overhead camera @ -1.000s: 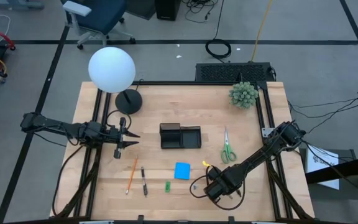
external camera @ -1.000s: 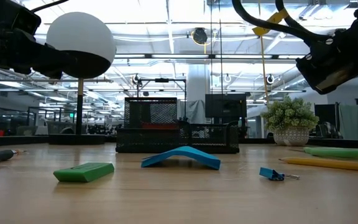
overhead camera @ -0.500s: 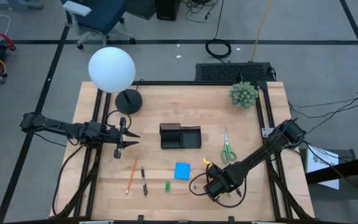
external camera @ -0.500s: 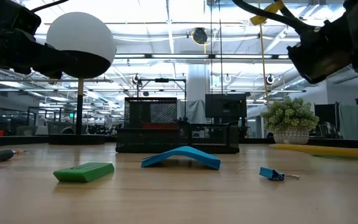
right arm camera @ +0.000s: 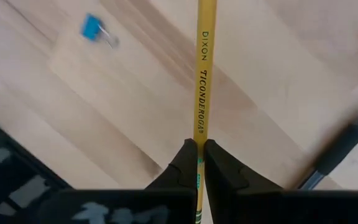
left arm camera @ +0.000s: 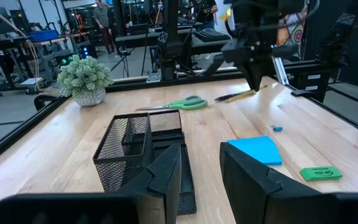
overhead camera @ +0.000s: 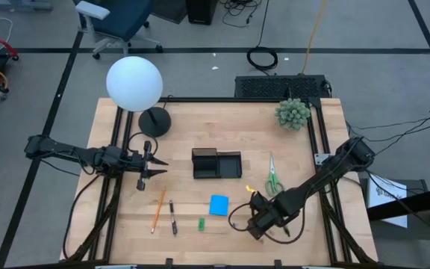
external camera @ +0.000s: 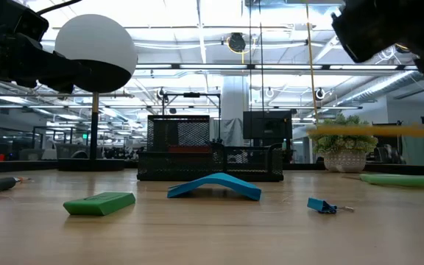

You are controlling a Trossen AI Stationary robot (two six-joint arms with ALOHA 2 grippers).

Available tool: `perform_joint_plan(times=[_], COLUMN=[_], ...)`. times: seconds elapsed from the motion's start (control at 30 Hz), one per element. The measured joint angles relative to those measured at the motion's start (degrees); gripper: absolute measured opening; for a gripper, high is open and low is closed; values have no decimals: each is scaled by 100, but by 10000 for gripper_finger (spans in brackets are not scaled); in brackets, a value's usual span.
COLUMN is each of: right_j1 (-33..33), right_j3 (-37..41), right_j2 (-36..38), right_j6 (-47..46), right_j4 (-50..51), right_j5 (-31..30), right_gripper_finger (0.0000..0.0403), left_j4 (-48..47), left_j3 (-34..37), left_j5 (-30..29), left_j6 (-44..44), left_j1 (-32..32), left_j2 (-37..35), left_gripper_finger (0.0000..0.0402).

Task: Pick and place office supplies into organizer
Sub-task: Put the yellow pencil into the black desk organizer

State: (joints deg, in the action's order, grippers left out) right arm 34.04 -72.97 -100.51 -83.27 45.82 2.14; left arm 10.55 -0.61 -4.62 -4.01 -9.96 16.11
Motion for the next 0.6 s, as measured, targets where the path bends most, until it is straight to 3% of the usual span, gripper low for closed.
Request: perform_joint_plan(times=[0.37,0.6], right_j1=[-336,-681], right_j3=[0,-2], right_j2=[887,1204], right_j6=[119,475], right_j4=[-208,-1002], right_j5=[-792,-988], right_gripper_finger=[0,0], left_j4=[-1,-2], left_j3=[0,-1], left_j5=[0,1], left_j6=[0,0], left_j1=[1,0], left_j2=[-1,-1], left_gripper_finger=[115,115])
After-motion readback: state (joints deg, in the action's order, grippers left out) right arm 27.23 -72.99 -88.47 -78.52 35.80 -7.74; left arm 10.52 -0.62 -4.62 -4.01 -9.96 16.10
